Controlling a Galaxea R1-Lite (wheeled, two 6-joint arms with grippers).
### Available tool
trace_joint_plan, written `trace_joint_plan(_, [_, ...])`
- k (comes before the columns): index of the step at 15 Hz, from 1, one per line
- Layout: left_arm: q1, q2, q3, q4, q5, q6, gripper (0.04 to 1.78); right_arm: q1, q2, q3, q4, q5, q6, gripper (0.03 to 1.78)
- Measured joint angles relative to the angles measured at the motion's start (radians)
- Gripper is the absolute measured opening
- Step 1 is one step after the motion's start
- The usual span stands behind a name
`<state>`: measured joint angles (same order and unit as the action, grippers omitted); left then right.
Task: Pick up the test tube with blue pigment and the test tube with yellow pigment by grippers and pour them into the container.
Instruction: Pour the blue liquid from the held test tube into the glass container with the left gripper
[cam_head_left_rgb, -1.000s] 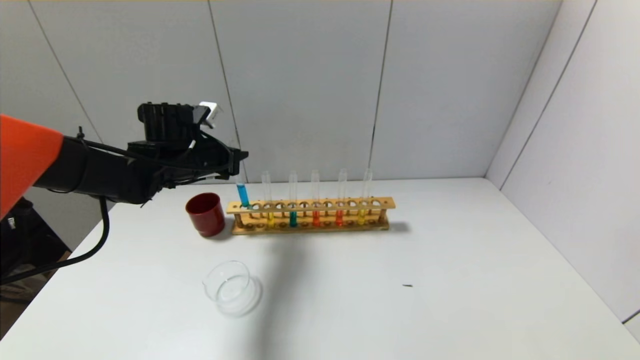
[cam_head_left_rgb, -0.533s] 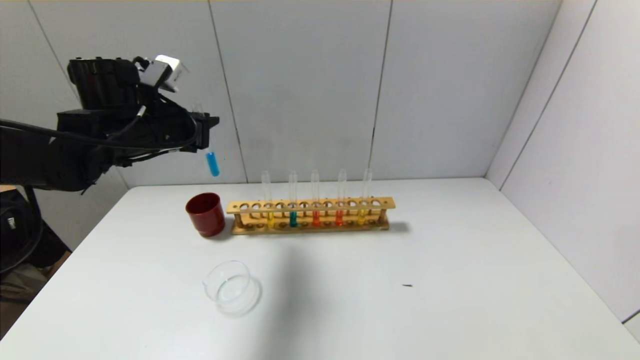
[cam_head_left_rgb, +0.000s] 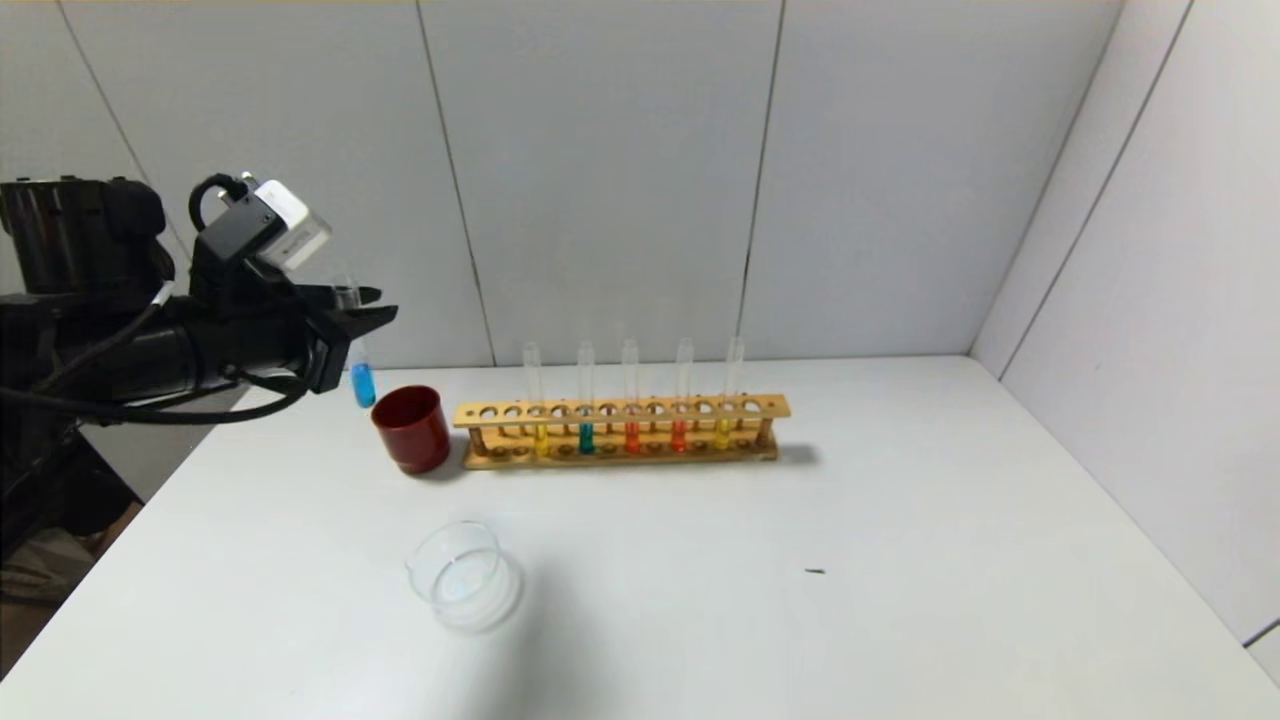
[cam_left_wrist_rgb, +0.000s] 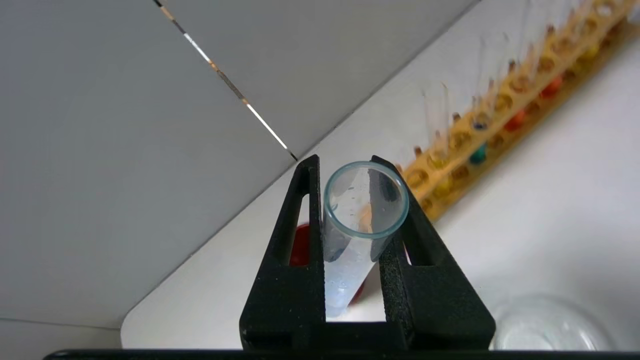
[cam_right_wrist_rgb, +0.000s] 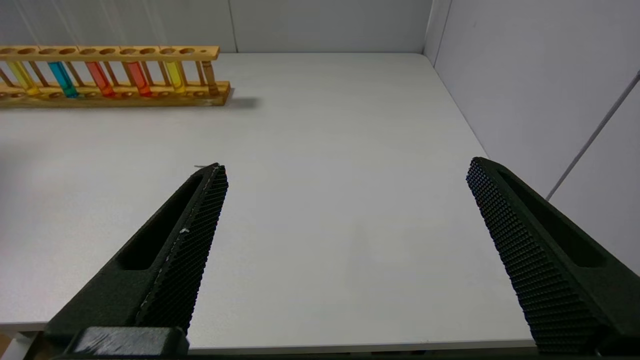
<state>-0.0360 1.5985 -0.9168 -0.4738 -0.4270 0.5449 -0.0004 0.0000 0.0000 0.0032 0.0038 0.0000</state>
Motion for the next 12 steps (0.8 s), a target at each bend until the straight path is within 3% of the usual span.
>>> trace_joint_plan(9, [0.003,-0.082,0.186,0.037,0.000,0.477,0.35,0.000,0.000,0.000,0.000,0.000,0.000,1.75])
trace_joint_plan(12, [0.003,-0.094,0.224,0.013,0.002,0.542,0.35,0.000,0.000,0.000,0.000,0.000,0.000,1.75])
